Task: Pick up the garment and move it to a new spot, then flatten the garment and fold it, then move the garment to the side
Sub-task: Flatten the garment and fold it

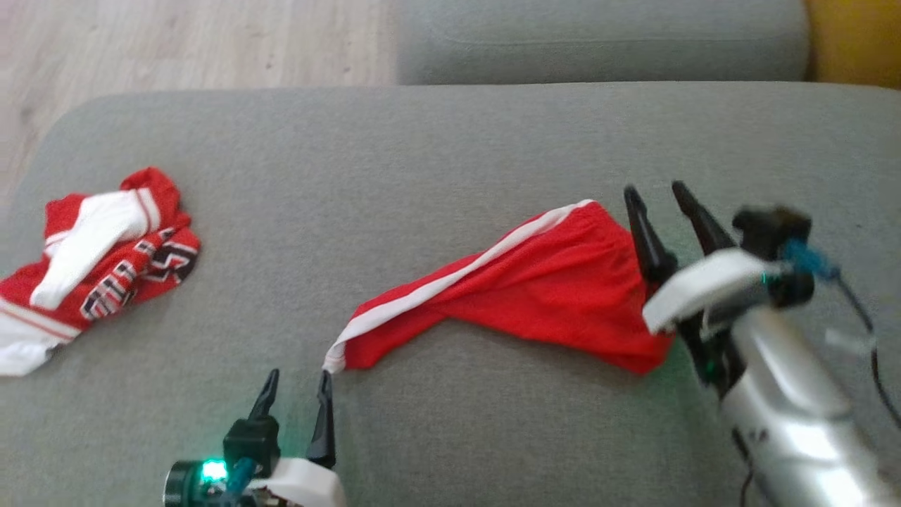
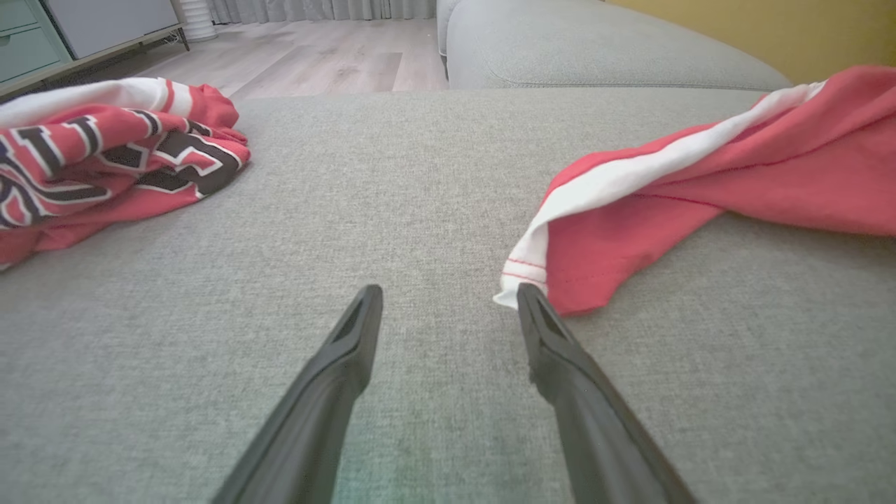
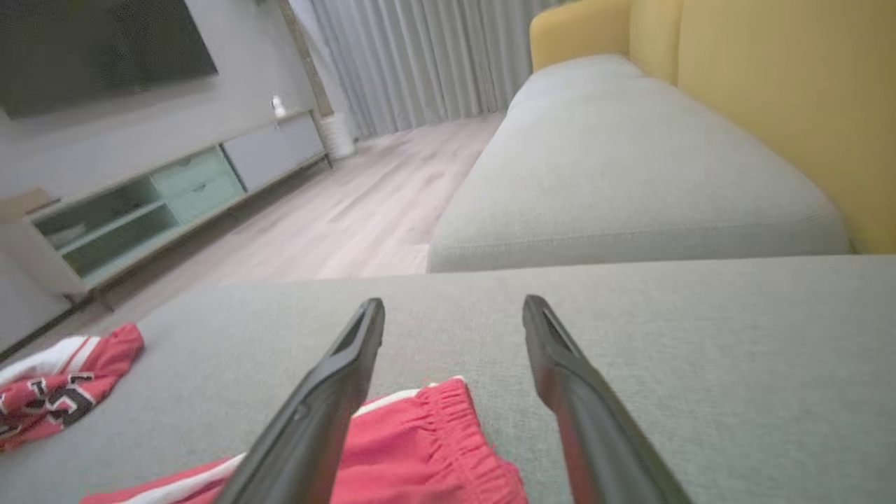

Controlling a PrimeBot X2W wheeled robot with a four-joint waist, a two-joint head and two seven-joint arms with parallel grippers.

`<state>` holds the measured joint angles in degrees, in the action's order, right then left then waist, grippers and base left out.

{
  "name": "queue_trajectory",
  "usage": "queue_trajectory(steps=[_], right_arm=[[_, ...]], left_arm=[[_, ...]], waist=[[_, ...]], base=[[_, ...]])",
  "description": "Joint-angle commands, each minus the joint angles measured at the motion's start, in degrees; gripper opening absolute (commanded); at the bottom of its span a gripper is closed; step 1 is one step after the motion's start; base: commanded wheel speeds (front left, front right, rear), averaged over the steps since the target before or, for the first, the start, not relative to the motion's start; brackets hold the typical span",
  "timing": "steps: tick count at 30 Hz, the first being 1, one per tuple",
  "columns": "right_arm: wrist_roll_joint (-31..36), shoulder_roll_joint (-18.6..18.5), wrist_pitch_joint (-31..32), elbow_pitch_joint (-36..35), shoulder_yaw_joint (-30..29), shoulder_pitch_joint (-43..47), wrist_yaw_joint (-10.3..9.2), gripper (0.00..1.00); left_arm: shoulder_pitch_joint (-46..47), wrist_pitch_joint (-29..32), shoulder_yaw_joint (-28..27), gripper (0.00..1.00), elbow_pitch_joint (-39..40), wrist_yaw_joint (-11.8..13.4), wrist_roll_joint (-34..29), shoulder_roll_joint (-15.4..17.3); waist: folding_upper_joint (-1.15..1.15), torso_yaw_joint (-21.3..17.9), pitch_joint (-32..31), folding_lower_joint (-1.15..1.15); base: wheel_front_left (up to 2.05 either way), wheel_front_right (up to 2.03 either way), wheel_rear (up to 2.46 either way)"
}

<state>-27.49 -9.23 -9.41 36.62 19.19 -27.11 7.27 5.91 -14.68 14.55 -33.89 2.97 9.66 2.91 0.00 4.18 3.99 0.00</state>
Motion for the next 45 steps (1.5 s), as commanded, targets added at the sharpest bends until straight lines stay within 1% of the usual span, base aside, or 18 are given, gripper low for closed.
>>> queue_trajectory(steps=[1, 6, 11, 16, 21, 28, 29, 30, 31, 33, 34, 37, 41, 45], right_arm=[[-1.22, -0.84, 1.73, -0.6, 2.44, -2.97, 0.22, 1.0], [-10.82, -2.49, 9.89, 4.11, 4.74, -9.17, 0.22, 1.0], [-15.97, -4.29, 15.49, 7.94, 7.57, -12.42, 0.22, 1.0], [-18.77, -5.57, 18.4, 10.01, 11.19, -13.61, 0.22, 1.0], [-22.14, -6.29, 20.5, 11.31, 13.35, -14.04, 0.22, 1.0], [-26.27, -7.05, 20.37, 10.71, 15.59, -14.42, 0.22, 1.0], [-26.57, -7.22, 19.86, 10.46, 15.94, -14.61, 0.22, 0.89], [-26.89, -7.38, 19.3, 10.33, 16.21, -14.78, 0.22, 0.82], [-27.24, -7.52, 18.65, 10.32, 16.35, -14.96, 0.22, 0.62], [-27.39, -7.97, 17.11, 10.25, 16.99, -15.38, 0.22, 0.31], [-27.39, -7.97, 17.11, 10.25, 16.99, -15.38, 0.22, 0.31], [-27.11, -8.83, 13.73, 10.18, 17.92, -16.18, 0.22, 0.0], [-25.1, -9.82, 7.39, 9.68, 19.84, -18.6, 0.22, 0.0], [-22.84, -9.9, 0.34, 7.96, 22.29, -23.55, 0.22, 0.0]], left_arm=[[2.96, -0.32, -1.14, 1.0, 1.86, -0.05, -0.03, 0.02], [3.96, -0.32, 1.78, 1.0, 3.04, 0.44, 2.27, -0.01], [4.57, -0.32, 4.07, 1.0, 4.06, 1.21, 4.99, -0.02], [4.66, -0.32, 5.35, 1.0, 4.75, 2.17, 5.92, -0.02], [4.95, -0.32, 5.94, 1.0, 5.21, 2.69, 6.28, -0.02], [5.33, -0.32, 6.42, 1.0, 5.53, 2.7, 6.63, -0.02], [5.36, -0.32, 6.5, 1.0, 5.55, 2.71, 6.7, -0.02], [5.39, -0.32, 6.6, 1.0, 5.55, 2.72, 6.77, -0.02], [5.43, -0.32, 6.7, 1.0, 5.52, 2.72, 6.83, -0.02], [5.43, -0.32, 6.97, 1.0, 5.43, 2.69, 6.94, -0.02], [5.43, -0.32, 6.97, 1.0, 5.43, 2.69, 6.94, -0.02], [5.4, -0.32, 7.58, 1.0, 5.22, 2.5, 7.25, -0.03], [5.33, -0.32, 8.77, 1.0, 4.85, 2.27, 7.73, -0.03], [4.92, -0.32, 9.7, 1.0, 4.28, 2.06, 8.07, -0.03]], waist=[[0.0, 1.47, 1.03, 0.0], [0.0, 4.1, 2.74, 0.0], [0.0, 5.93, 4.32, 0.0], [0.0, 6.71, 5.48, 0.0], [0.0, 7.13, 6.24, 0.0], [0.0, 7.59, 6.69, 0.0], [0.0, 7.66, 6.75, 0.0], [0.0, 7.74, 6.82, 0.0], [0.0, 7.83, 6.89, 0.0], [0.0, 8.1, 6.97, 0.0], [0.0, 8.1, 6.97, 0.0], [0.0, 8.84, 7.01, 0.0], [0.0, 10.39, 6.5, 0.0], [0.0, 12.36, 5.22, 0.0]], base=[[0.0, 0.0, 0.0], [0.0, 0.0, 0.0], [0.0, 0.0, 0.0], [0.0, 0.0, 0.0], [0.0, 0.0, 0.0], [0.0, 0.0, 0.0], [0.0, 0.0, 0.0], [0.0, 0.0, 0.0], [0.0, 0.0, 0.0], [0.0, 0.0, 0.0], [0.0, 0.0, 0.0], [0.0, 0.0, 0.0], [0.0, 0.0, 0.0], [0.0, 0.0, 0.0]])
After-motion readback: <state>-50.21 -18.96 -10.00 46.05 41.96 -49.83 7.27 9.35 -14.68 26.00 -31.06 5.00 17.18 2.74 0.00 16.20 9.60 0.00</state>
